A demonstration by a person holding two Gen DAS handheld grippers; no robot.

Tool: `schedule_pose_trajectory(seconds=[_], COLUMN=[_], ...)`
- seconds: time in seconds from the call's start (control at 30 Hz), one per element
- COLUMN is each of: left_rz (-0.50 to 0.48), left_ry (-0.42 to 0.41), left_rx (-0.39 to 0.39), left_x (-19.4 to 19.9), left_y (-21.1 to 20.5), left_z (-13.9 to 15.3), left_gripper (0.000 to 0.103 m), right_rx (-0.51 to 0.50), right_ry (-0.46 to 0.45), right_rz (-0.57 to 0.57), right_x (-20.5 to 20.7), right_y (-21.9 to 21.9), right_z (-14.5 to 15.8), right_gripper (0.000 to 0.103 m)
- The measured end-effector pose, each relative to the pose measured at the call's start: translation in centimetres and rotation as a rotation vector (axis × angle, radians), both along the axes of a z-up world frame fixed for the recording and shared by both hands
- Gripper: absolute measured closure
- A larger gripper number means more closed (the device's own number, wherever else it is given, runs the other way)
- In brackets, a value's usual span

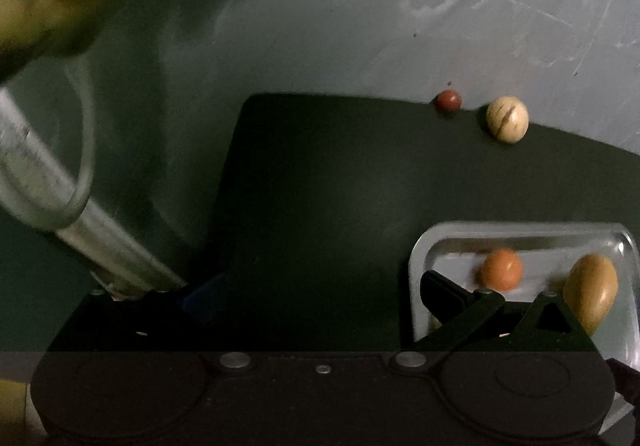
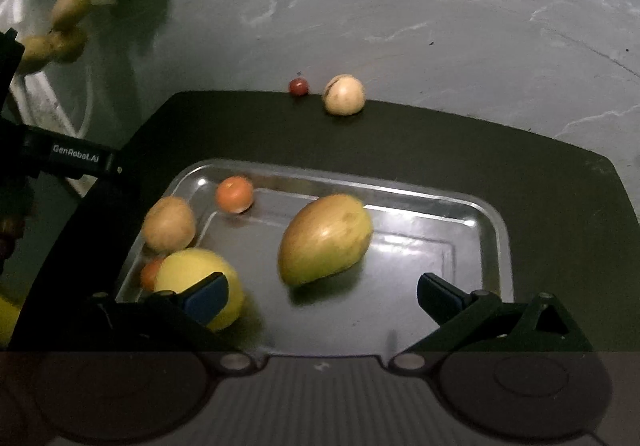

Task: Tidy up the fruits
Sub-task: 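Lift both open tools and move them past the tray toward the remaining fruits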

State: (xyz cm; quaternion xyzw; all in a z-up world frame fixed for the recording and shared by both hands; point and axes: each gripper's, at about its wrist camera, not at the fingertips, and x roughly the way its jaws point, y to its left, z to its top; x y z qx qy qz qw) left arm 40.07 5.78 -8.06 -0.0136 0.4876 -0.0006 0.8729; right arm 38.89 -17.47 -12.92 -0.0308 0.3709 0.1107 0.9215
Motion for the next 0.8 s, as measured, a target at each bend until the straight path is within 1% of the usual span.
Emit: schedule_pose_trajectory(seconds=[0.3,0.67,0.73,0.8], left_rz=[0.001,0.012,0.018,0.021], left_ry=[-0.04,-0.037,-0.038,-0.041], left_rx=[0.035,0.067,0.062,0.039], left_x=[2.9,7.0,7.6,8.5], left_y=[-2.3,-4.4,-4.8,-5.3], left_z=[-0.1,-0.5,-0.5,-0.4], left_gripper=[0.001,0.001,0.001,0.001], right_rx=[0.025,0.049,0.052,0.057], right_ry=[-0.017,-0.027,-0.034,-0.039], right_rz=[-0.034,-0.027,-0.021,-0.01], right_x=[2.6,6.9,7.4,8.1], right_y=[-1.7,-2.8,-2.8,-2.7], right_z=[0.9,1.1,1.0,0.9], right_gripper=[0.0,0.0,0.0,0.0])
